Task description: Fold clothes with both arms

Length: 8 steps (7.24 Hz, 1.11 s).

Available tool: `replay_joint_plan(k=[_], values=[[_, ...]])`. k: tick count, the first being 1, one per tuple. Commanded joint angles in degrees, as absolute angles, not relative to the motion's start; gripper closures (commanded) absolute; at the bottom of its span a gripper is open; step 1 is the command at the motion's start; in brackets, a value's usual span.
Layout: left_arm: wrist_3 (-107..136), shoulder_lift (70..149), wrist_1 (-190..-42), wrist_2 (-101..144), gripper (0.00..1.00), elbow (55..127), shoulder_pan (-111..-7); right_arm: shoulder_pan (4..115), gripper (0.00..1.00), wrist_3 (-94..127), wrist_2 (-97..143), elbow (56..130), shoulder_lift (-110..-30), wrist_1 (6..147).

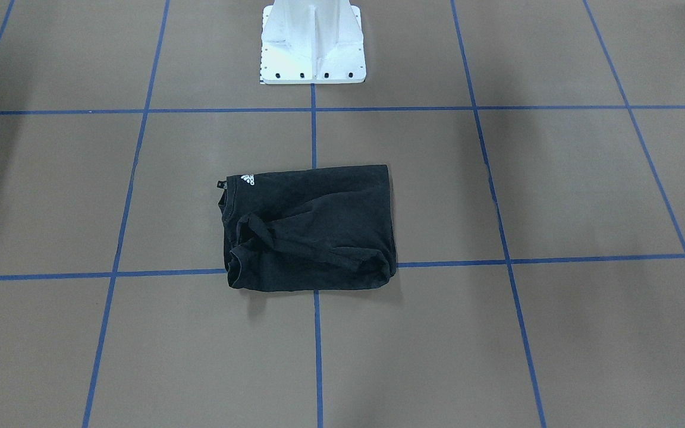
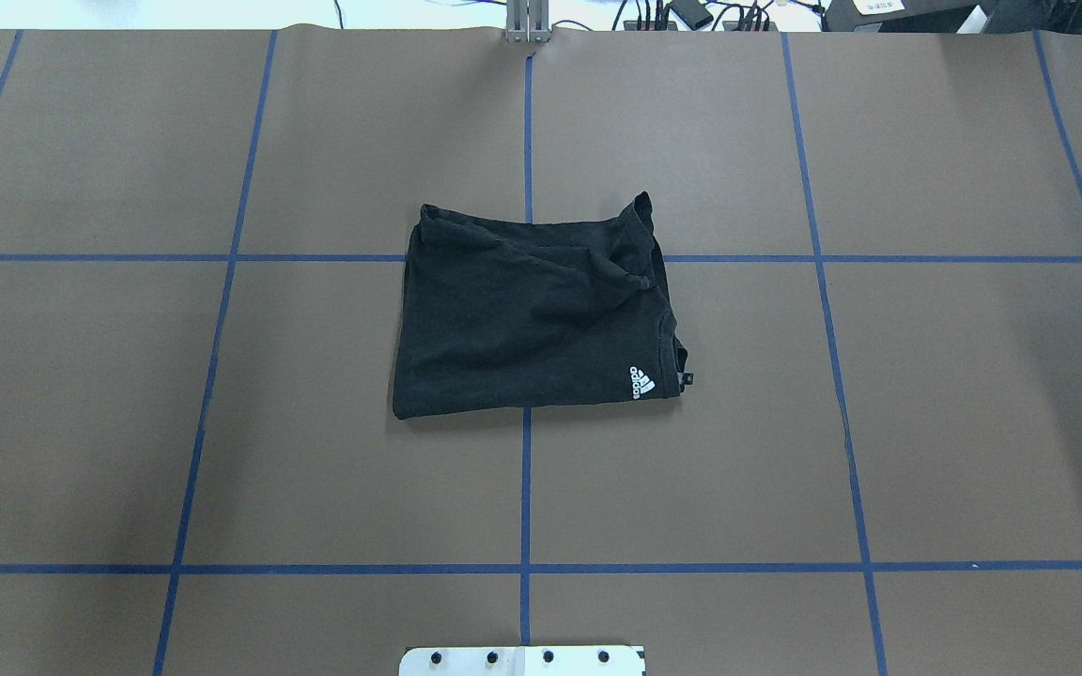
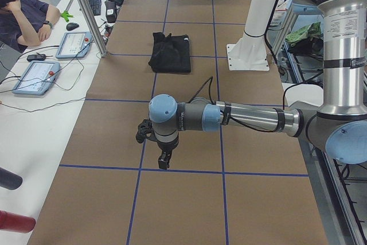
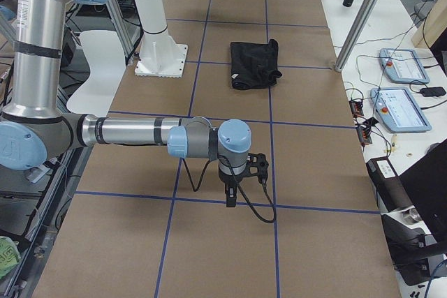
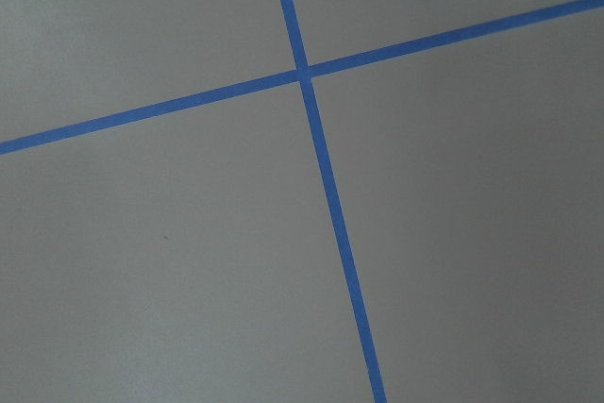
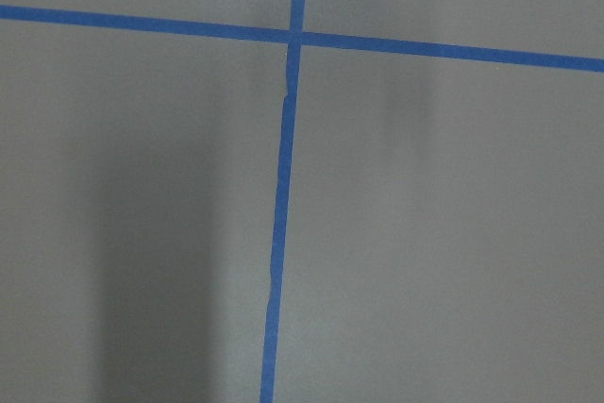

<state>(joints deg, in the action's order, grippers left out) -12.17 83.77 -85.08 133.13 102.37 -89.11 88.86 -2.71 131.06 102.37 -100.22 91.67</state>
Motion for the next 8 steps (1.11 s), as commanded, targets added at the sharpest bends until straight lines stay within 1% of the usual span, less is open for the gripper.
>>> replay_joint_plan(k=[1, 5, 8], values=[[-12.1, 83.7, -85.1, 133.2, 0.00, 102.8, -89.1, 88.9, 0.00, -2.6, 131.4, 102.6, -100.3, 91.7], [-12.0, 83.6, -84.9, 133.1, 0.00, 102.5, -89.1, 88.9, 0.00, -2.6, 134.3, 104.7, -101.8, 91.7], [-12.0, 83.1, -84.9, 133.1, 0.00, 102.2, -89.1, 88.9, 0.00, -2.6, 134.4, 104.9, -102.0, 91.8]])
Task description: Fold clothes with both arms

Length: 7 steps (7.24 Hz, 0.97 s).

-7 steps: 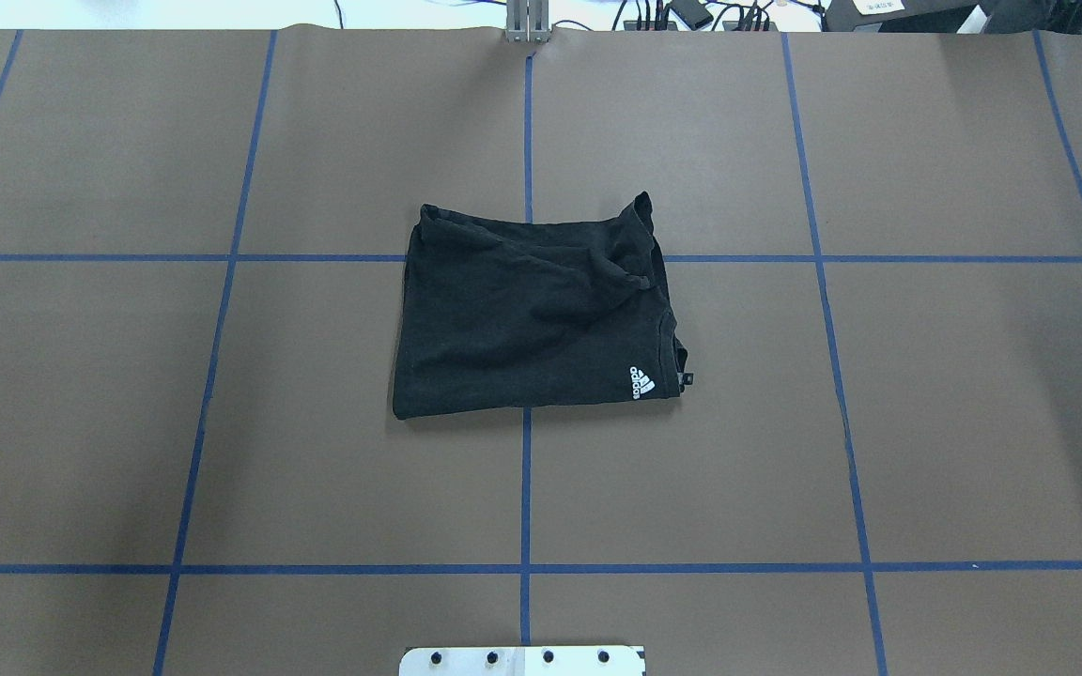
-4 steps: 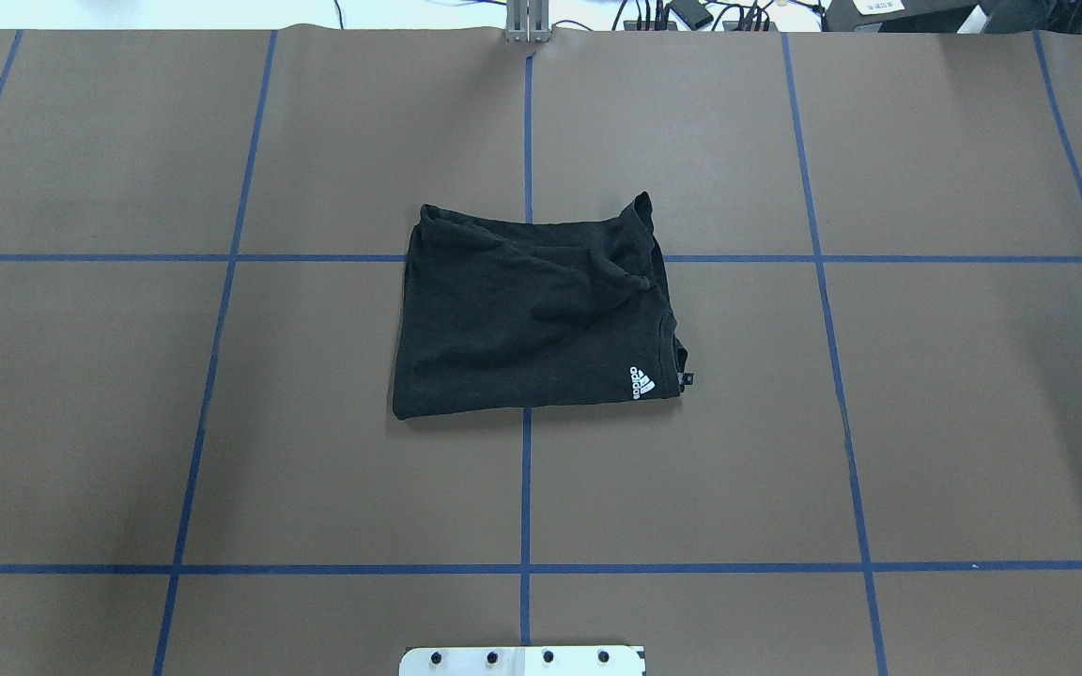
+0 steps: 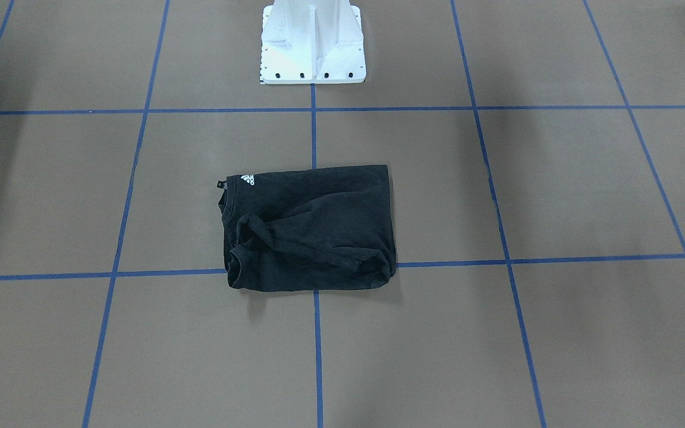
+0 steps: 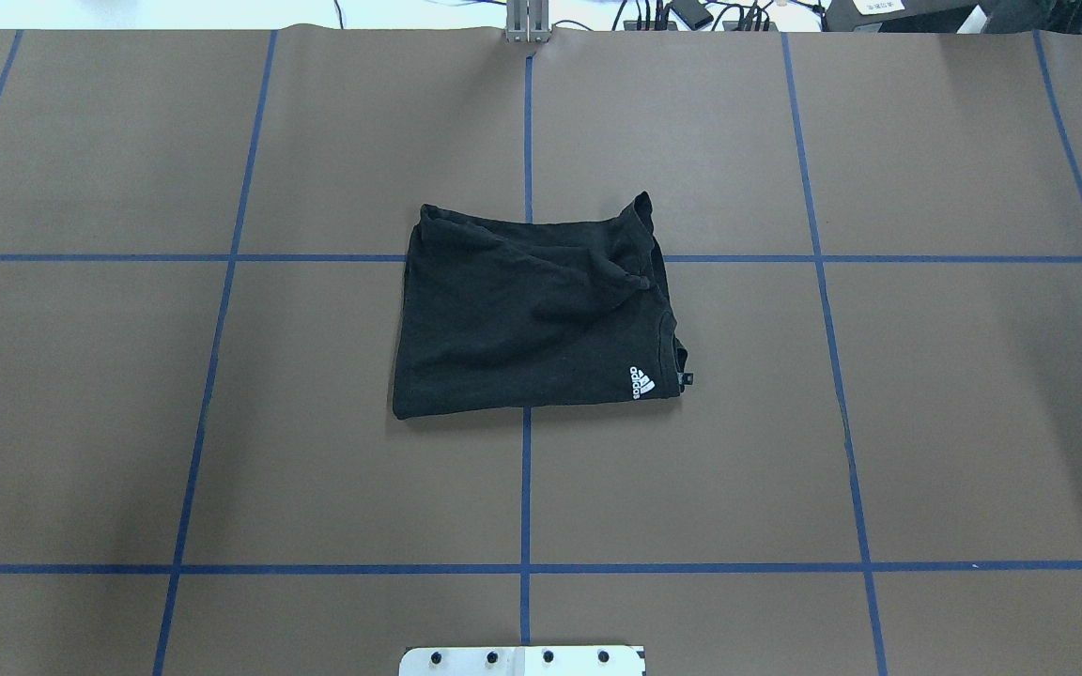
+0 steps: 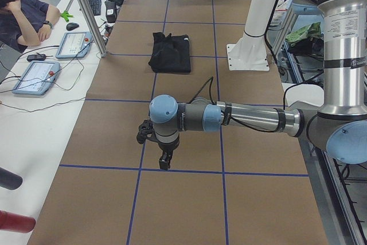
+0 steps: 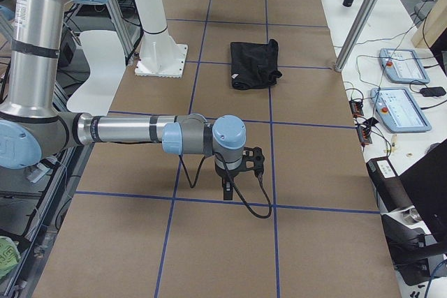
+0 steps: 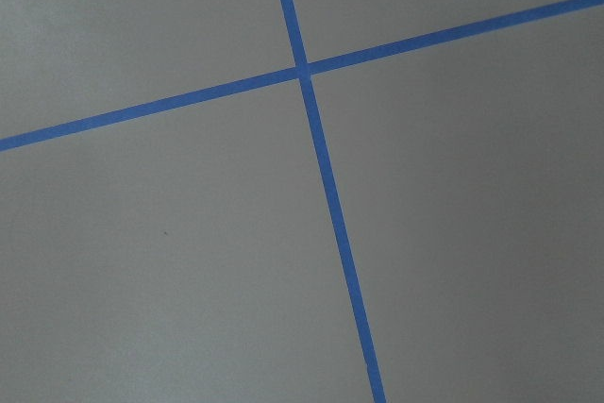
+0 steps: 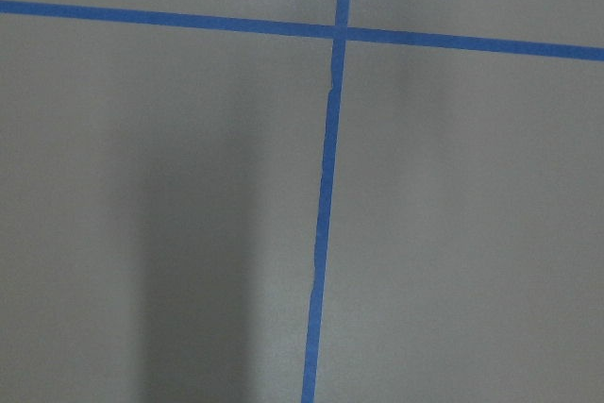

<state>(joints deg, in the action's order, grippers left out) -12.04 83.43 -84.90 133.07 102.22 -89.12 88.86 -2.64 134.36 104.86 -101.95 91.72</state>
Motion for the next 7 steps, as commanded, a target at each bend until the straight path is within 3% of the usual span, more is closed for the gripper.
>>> replay_joint_plan(k=[1, 7], values=[[-12.0, 83.2, -84.9, 133.1, 0.00, 102.3, -89.1, 88.9, 0.00, -2.6, 134.4, 104.9, -102.0, 91.8], [-12.0, 83.5, -84.9, 133.2, 0.00, 103.1, -89.1, 88.9, 0.00, -2.6, 134.4, 104.8, -102.3, 91.8]])
